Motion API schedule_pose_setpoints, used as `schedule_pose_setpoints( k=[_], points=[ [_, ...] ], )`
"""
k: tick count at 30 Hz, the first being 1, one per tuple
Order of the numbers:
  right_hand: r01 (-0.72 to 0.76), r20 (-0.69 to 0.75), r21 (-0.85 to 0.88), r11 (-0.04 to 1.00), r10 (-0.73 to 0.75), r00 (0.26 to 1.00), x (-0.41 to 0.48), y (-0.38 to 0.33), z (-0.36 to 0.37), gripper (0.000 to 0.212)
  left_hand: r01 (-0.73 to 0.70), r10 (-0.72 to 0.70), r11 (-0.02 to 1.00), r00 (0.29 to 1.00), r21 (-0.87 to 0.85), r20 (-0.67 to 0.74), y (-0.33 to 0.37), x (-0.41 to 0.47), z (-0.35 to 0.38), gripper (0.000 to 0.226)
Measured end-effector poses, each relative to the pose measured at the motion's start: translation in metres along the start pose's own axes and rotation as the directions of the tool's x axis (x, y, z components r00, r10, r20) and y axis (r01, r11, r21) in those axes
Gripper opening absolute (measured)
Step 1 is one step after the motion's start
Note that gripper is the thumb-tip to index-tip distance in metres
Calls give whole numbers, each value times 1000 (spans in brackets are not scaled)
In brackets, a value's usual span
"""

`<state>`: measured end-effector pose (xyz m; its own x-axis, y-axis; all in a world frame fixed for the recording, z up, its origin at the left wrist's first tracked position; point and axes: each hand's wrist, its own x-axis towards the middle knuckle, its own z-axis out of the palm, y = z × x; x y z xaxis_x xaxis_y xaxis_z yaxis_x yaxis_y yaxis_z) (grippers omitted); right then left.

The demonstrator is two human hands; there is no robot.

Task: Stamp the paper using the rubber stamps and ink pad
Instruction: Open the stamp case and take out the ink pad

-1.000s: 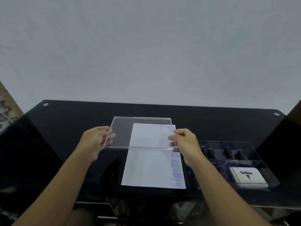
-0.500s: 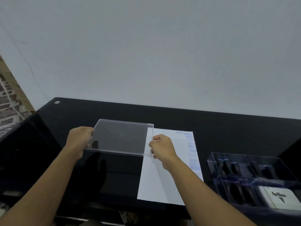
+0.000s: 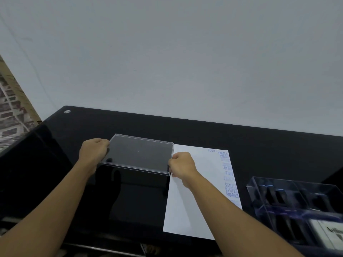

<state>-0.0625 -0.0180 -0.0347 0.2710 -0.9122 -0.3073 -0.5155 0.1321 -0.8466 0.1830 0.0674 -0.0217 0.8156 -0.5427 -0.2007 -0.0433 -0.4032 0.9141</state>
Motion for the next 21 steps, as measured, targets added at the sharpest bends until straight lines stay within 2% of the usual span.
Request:
schedule_pose_setpoints(
  k=[3,5,9,13,21],
  points=[
    [21,35,-3,1000,-21,999,1,-5,7,13,-2,2,1000,1000,3,-9,-5,6,-2,12],
    [40,54,0,999,-40,998,-1,-7,10,21,-11,11,1000,1000,17,-6,-6,5,-1,12],
    [76,75,-15,997,-75,994,-4,-8,10,31,-32,35,991,999,126,-19,-11,7,5,12],
    [86,48,-24,996,-85,995,-4,-7,10,31,-5,15,969,999,247,-39,-13,8,9,17],
    [76,64,-69,995,-71,995,-6,-7,9,33,-59,49,953,998,298,40,-9,7,12,25]
  ],
)
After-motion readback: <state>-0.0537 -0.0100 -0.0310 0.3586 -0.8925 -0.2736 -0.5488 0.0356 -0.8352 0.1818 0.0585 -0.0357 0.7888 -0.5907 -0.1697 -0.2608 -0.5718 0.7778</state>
